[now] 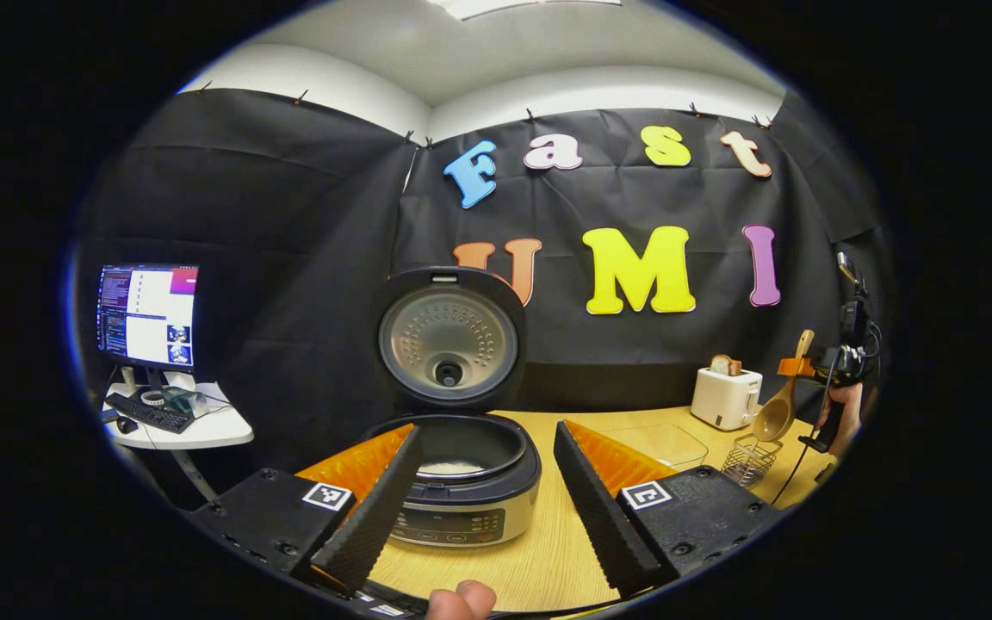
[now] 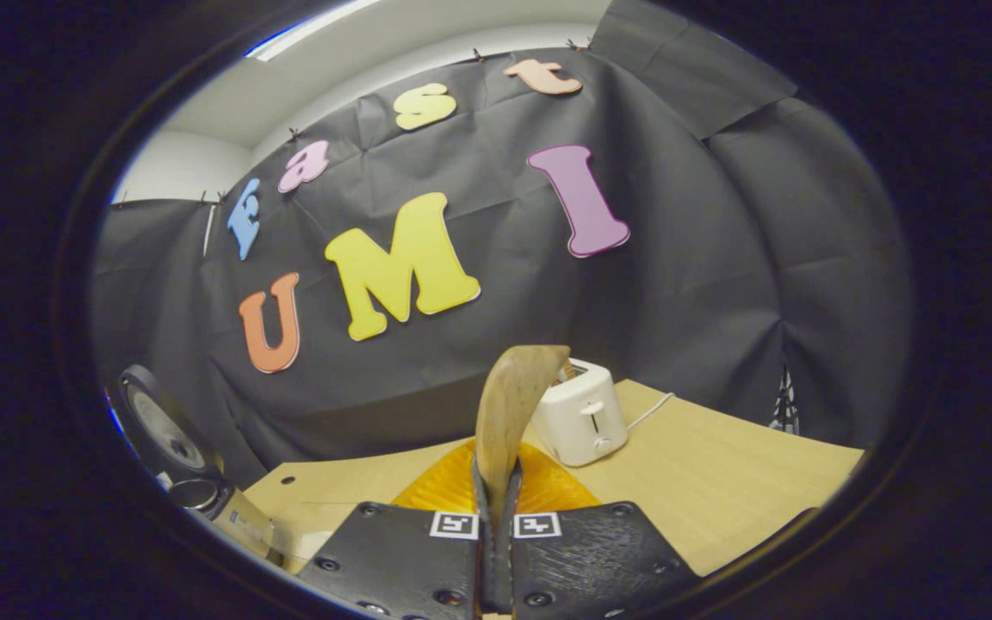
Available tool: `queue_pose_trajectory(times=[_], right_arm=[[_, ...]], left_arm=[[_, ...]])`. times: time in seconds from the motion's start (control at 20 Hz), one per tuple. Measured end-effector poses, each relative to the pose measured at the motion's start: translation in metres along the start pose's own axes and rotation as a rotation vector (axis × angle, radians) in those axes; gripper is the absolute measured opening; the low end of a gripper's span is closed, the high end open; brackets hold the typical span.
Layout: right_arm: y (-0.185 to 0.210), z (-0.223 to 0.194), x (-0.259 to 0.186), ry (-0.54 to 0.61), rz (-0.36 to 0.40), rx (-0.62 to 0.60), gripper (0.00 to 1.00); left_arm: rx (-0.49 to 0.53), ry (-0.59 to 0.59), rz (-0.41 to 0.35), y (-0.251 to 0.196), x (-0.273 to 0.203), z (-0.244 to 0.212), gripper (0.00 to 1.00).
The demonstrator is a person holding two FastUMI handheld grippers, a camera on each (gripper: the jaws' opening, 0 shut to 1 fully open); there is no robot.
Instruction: Close the left gripper, press the button to open the rice cooker; take a wooden spoon from the chopstick holder with the right hand, scoop a spoonful of rice and pour it into the rice cooker, then put the wooden spoon back into the chopstick holder.
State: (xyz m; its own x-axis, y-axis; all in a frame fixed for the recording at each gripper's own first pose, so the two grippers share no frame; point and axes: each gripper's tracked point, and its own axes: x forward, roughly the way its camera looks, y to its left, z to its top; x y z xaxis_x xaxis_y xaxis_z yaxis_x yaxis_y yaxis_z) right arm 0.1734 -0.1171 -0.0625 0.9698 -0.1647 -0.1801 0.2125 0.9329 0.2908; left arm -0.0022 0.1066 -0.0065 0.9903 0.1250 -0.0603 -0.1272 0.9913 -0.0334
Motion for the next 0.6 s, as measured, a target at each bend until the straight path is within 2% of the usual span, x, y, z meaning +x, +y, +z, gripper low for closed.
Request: queue_pose_trajectory(times=[0.25,0.6], right_arm=[[0.002,-0.029,0.010,0.021,0.002,-0.032,0.00],[-0.002,-0.045,0.010,0.026,-0.008,-0.047,0.00]], left_arm=[[0.015,-0.009,0.032,0.013,-0.002,0.004,0.98],[0.021,-0.005,0.051,0.020,-0.003,0.004,0.98]])
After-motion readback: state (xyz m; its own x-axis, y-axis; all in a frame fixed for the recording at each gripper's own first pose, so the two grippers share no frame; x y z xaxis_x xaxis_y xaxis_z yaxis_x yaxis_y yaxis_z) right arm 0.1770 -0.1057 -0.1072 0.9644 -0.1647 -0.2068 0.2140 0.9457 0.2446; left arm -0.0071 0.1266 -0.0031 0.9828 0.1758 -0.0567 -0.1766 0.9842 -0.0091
